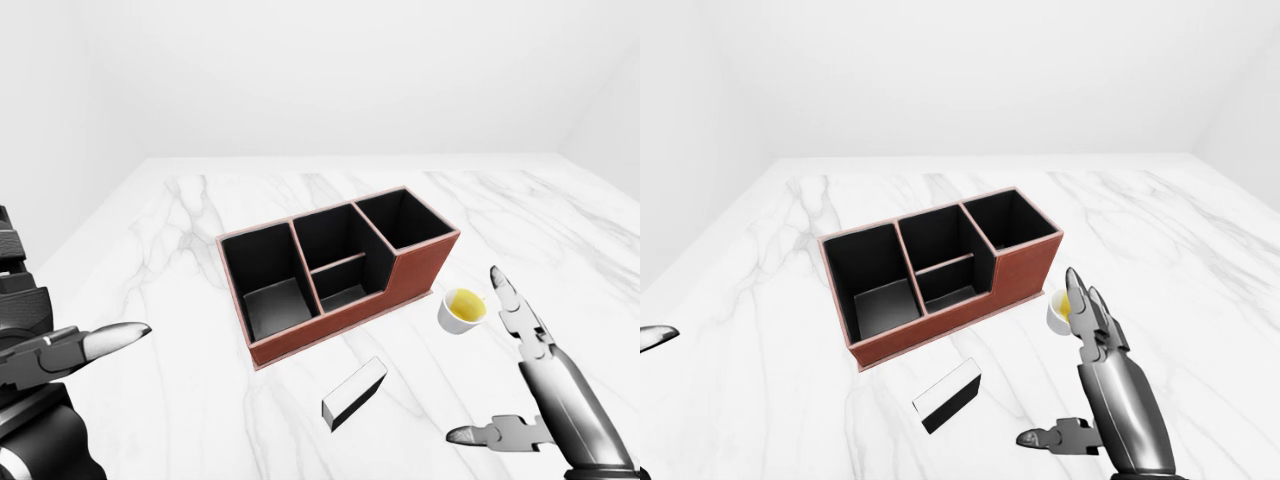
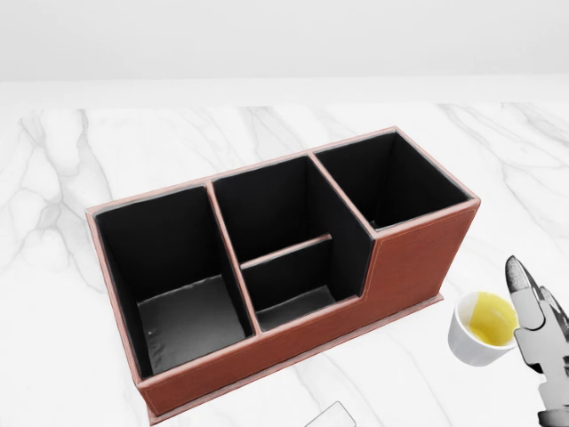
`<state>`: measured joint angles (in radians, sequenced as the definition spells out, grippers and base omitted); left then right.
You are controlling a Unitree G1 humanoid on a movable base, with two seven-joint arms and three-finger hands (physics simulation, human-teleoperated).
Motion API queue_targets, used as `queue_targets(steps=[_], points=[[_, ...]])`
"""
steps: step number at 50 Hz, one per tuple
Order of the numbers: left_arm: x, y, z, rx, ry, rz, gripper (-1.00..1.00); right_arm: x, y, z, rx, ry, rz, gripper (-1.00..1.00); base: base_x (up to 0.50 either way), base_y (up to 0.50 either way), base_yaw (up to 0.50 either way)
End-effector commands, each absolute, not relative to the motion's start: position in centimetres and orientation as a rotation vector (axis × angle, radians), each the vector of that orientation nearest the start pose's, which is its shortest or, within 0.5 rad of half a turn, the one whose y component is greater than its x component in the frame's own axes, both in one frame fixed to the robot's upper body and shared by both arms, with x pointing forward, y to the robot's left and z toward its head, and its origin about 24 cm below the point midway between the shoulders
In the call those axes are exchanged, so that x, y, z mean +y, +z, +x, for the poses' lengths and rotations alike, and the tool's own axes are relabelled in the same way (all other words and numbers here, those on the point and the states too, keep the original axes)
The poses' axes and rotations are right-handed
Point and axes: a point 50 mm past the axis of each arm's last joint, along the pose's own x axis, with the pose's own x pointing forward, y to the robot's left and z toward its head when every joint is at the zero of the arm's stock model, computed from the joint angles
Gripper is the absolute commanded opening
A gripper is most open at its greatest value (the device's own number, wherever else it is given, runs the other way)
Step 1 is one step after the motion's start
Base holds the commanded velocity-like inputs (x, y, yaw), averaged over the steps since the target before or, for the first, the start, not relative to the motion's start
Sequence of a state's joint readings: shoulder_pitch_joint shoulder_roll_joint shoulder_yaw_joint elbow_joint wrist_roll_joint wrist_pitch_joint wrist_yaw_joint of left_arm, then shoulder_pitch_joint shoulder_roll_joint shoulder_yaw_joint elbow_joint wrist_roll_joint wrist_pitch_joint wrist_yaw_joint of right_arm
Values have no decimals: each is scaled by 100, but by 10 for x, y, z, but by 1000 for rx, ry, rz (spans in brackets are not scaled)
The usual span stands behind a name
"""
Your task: Pick up the book and place it in the front compartment of the caddy.
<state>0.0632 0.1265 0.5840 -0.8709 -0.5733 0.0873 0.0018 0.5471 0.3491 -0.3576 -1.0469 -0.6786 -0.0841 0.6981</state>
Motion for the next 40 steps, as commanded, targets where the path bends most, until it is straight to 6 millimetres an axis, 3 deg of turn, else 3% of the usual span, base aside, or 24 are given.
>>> queue_targets(steps=[1,10,23,40], points=[[248,222,153,-831,236,-150,100,-179,143,112,27,-14,-740,100,0,0,0],[246,220,155,-815,232,-144,100,-179,143,122,55,13,-755,100,0,0,0],[246,219,155,-813,233,-144,100,-168,140,134,33,175,-920,100,0,0,0],[245,216,159,-795,230,-142,100,-162,141,154,7,191,-1058,100,0,0,0]])
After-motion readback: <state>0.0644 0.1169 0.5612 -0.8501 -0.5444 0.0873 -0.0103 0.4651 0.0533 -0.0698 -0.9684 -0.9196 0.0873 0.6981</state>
